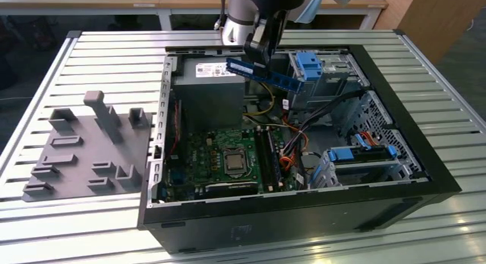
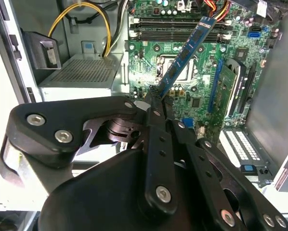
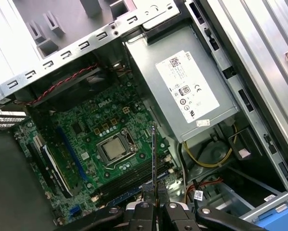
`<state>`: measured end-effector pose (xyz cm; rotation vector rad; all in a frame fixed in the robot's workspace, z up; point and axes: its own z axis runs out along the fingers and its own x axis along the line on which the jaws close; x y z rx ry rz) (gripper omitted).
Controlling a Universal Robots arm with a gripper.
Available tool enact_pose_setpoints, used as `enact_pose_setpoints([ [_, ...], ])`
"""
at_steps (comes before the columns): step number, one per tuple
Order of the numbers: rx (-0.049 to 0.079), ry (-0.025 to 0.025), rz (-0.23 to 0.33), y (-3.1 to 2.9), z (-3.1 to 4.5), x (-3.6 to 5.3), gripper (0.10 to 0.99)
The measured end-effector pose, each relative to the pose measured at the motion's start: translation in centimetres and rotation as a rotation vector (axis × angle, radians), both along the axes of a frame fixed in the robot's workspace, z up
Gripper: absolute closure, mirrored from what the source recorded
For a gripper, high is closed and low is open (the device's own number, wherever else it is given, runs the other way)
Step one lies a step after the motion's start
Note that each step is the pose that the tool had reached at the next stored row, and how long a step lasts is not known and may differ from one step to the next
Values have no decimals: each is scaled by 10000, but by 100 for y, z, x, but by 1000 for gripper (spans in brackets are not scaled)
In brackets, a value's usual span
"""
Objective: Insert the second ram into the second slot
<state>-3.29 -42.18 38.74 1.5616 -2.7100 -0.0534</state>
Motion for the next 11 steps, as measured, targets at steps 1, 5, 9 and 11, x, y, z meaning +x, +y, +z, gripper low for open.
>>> enact_pose_setpoints([
  [1, 1, 0, -41, 0, 0, 0, 949],
  [5, 0, 0, -192, 0, 0, 0, 949],
  [9, 0, 0, -346, 0, 0, 0, 949],
  [11, 1, 0, -420, 0, 0, 0, 949],
])
